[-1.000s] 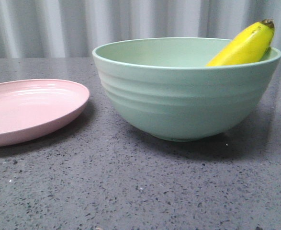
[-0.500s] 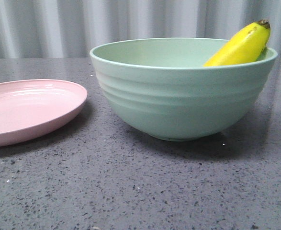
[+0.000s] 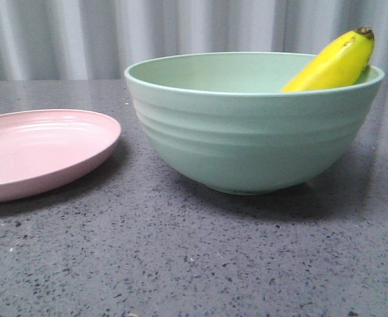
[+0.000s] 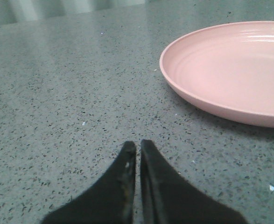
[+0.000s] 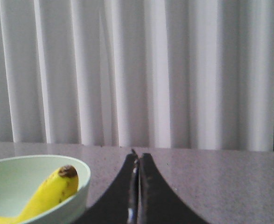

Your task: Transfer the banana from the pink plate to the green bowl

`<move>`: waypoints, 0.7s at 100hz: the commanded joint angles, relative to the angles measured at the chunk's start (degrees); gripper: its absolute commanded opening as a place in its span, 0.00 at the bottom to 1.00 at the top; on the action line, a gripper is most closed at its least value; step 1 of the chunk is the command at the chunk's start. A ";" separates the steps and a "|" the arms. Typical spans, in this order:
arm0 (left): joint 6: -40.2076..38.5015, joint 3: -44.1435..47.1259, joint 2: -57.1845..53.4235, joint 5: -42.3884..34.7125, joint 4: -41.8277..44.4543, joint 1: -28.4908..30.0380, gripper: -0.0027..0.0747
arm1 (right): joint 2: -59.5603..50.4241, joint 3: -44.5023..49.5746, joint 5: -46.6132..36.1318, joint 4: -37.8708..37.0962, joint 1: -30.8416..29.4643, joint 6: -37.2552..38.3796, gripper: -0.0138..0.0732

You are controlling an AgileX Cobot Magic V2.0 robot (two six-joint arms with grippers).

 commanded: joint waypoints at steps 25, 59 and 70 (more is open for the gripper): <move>-0.41 0.63 -1.62 -3.44 -0.61 0.09 0.01 | -12.66 1.10 23.19 -9.39 -12.02 9.25 0.09; -0.41 0.63 -1.62 -3.44 -0.61 0.09 0.01 | -16.11 1.10 43.30 -8.75 -12.38 8.40 0.09; -0.41 0.63 -1.62 -3.44 -0.61 0.09 0.01 | -16.11 1.10 43.30 -8.75 -12.38 8.11 0.09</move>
